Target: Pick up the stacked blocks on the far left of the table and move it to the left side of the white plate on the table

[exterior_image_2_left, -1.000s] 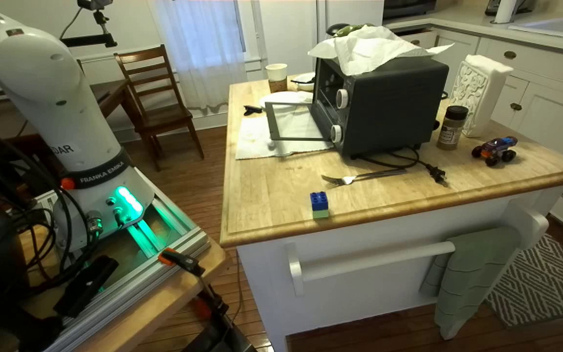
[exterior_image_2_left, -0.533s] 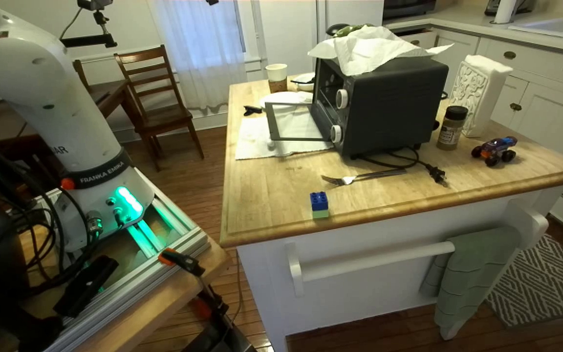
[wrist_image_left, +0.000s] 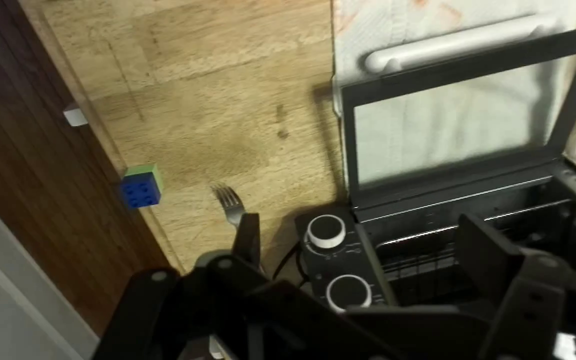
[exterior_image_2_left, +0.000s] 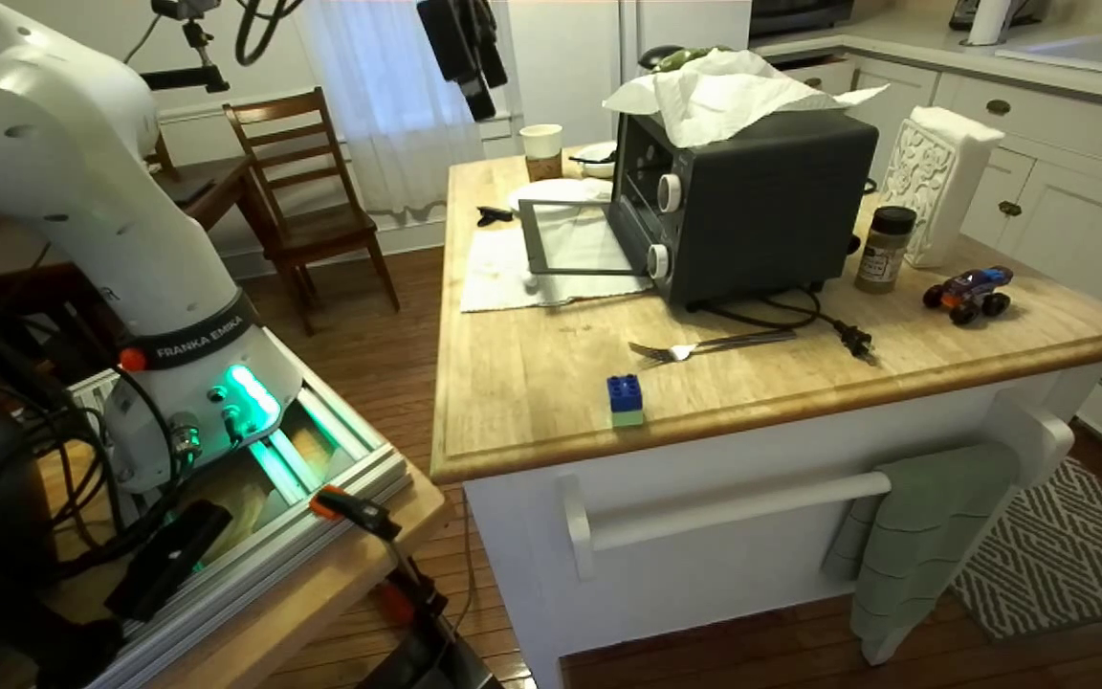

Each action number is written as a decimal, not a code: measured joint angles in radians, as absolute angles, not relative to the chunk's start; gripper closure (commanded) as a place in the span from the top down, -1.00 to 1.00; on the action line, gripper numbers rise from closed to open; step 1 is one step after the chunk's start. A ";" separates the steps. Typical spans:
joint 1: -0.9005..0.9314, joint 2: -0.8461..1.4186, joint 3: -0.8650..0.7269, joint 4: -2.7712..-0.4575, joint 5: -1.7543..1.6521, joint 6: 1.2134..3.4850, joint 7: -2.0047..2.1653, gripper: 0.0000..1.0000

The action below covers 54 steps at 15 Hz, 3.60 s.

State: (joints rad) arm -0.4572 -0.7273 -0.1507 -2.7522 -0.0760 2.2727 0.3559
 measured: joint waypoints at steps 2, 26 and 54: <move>-0.509 -0.687 -0.214 -2.775 -0.108 2.358 0.290 1.00; -0.761 -0.134 -0.261 -2.725 -0.349 2.845 0.252 1.00; -0.572 0.230 -0.379 -2.470 -0.046 2.721 0.040 -0.49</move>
State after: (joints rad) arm -0.5717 0.2301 -0.3795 -2.4702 -0.0459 2.7209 0.0404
